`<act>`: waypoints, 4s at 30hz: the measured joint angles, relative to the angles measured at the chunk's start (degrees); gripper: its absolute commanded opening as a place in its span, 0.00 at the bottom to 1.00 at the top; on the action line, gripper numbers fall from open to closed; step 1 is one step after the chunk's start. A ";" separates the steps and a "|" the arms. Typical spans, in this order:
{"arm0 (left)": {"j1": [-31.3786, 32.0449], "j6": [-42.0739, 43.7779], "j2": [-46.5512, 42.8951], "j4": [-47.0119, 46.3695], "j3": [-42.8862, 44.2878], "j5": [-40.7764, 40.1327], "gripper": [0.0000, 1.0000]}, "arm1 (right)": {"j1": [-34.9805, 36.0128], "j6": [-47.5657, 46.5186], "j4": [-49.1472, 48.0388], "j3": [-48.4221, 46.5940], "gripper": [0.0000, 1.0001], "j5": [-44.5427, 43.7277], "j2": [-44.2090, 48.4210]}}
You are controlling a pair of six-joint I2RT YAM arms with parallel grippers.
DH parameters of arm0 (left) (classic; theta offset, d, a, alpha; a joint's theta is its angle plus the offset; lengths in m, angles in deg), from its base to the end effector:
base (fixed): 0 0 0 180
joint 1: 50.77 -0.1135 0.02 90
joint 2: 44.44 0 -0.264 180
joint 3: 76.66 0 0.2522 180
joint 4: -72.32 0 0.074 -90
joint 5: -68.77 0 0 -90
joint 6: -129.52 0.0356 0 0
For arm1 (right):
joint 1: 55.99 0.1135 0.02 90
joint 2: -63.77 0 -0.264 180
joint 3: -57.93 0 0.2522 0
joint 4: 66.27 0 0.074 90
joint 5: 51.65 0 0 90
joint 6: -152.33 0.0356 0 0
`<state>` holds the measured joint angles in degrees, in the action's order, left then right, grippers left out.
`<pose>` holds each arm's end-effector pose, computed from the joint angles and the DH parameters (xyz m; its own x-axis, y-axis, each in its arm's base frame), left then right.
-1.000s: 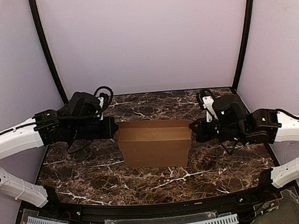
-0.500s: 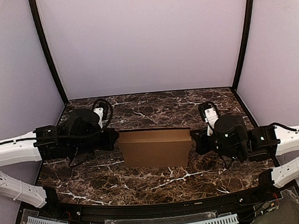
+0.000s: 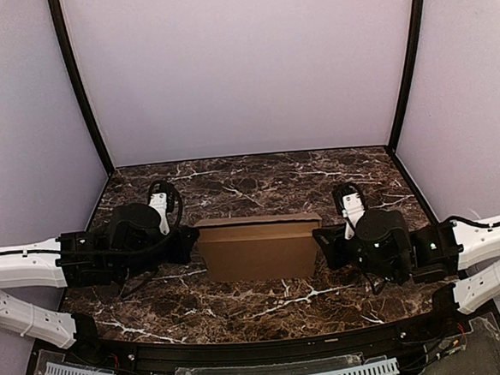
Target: Fold the paper box
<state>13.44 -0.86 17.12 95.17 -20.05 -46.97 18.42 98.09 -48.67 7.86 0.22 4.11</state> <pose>0.1181 -0.2088 0.2744 -0.5717 -0.1581 -0.8051 0.3591 0.8341 -0.4188 0.0819 0.2118 0.2527 -0.4562 0.0755 -0.8867 -0.4233 0.8580 0.2909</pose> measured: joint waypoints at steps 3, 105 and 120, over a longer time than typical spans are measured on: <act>0.33 -0.17 -0.26 -0.13 -0.02 0.07 0.01 | 0.26 -0.42 1.20 -0.24 0.38 1.46 1.07; -13.44 19.19 0.57 -35.63 -15.23 34.27 0.01 | 0.57 -5.86 -8.26 -13.53 0.00 7.45 -19.93; -13.77 19.21 2.27 -36.89 -14.58 34.27 0.01 | -2.91 -11.69 6.71 -14.82 0.00 10.10 1.86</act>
<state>-0.33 18.35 19.39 58.27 -34.63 -12.69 15.51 86.40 -41.96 -6.96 10.32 5.97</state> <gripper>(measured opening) 0.008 0.003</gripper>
